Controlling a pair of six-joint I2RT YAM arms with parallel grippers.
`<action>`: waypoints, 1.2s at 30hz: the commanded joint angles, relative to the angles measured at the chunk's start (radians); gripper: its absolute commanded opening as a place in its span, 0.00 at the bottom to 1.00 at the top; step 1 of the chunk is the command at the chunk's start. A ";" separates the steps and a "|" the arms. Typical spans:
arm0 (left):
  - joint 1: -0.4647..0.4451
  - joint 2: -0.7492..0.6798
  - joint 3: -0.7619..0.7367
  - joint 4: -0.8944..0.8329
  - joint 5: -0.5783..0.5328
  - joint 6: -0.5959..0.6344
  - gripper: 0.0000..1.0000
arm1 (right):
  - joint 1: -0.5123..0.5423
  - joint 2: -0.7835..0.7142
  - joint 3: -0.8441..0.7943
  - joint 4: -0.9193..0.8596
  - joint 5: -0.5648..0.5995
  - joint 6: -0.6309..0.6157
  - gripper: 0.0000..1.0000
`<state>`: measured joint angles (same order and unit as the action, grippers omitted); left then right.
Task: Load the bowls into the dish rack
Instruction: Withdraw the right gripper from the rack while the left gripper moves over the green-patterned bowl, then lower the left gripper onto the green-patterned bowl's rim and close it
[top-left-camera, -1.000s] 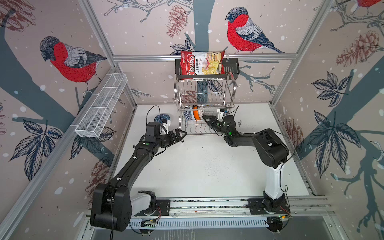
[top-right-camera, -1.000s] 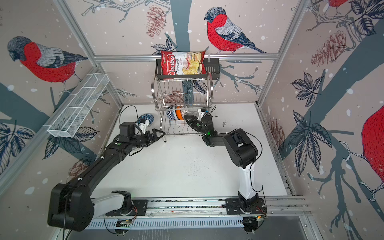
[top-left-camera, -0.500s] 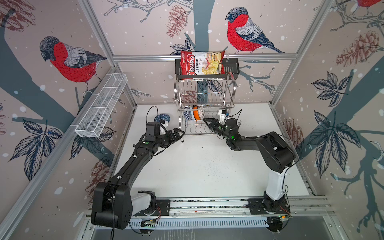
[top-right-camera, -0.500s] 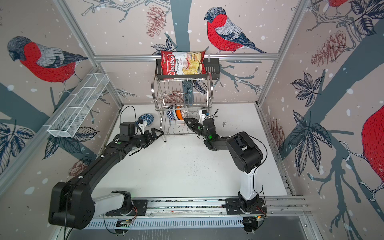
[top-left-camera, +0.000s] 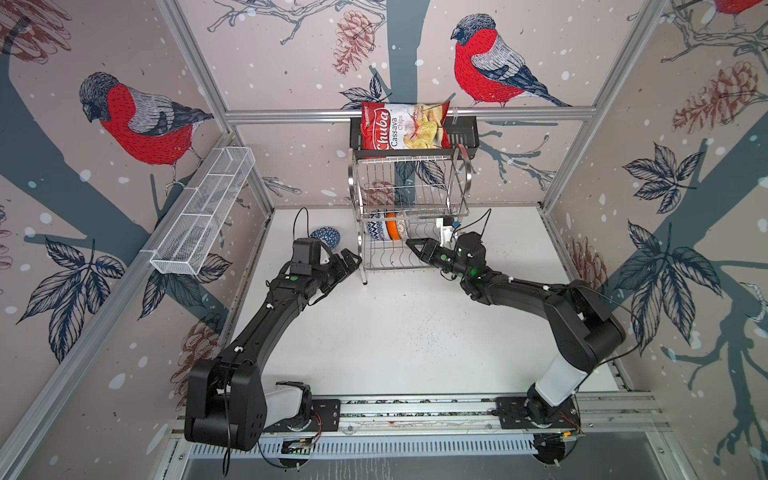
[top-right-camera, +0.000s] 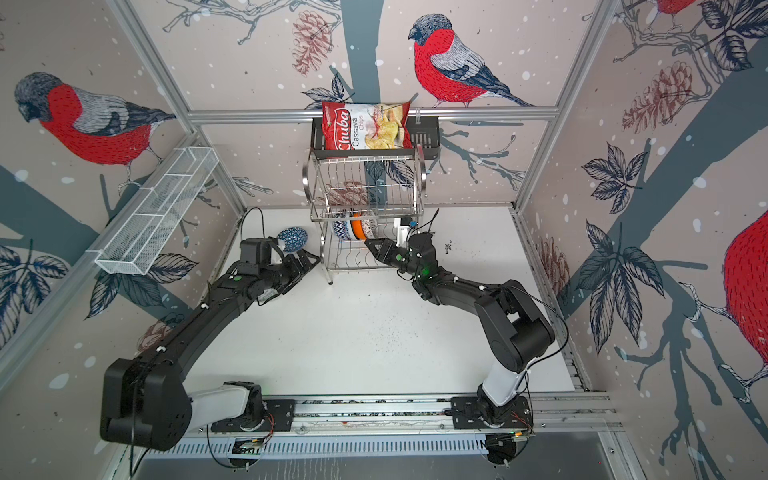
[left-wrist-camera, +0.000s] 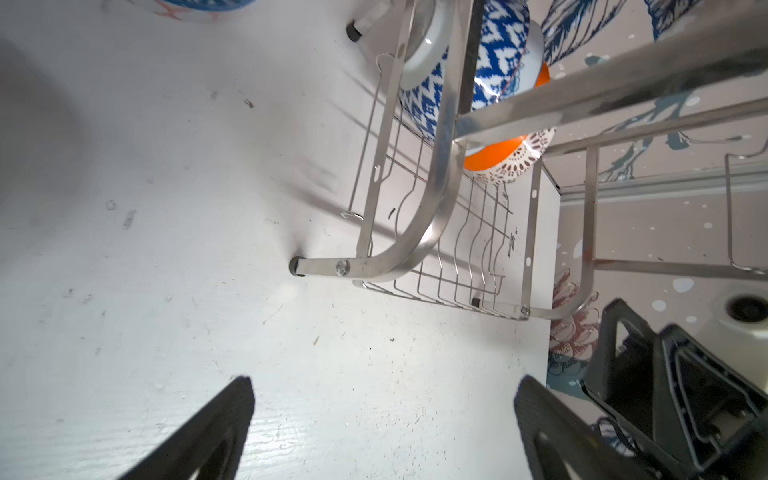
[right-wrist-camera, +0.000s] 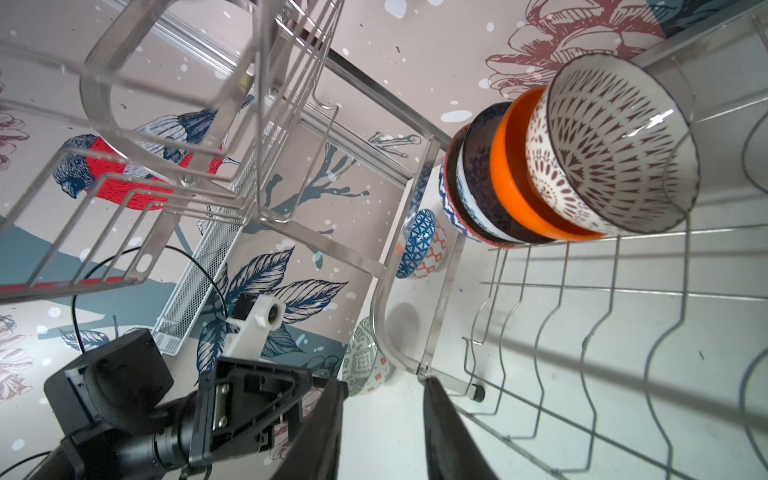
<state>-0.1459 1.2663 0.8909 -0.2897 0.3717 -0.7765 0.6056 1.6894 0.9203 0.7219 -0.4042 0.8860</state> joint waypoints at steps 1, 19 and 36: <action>0.013 0.014 0.037 -0.099 -0.091 0.024 0.98 | -0.003 -0.045 0.000 -0.141 -0.018 -0.113 0.36; 0.199 0.094 0.137 -0.387 -0.301 0.244 0.98 | 0.005 -0.192 -0.060 -0.374 0.030 -0.268 0.89; 0.211 0.281 0.138 -0.333 -0.247 0.291 0.94 | -0.002 -0.310 -0.151 -0.504 0.178 -0.242 1.00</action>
<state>0.0628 1.5272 1.0183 -0.6392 0.1097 -0.5129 0.6090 1.3956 0.7753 0.2314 -0.2619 0.6323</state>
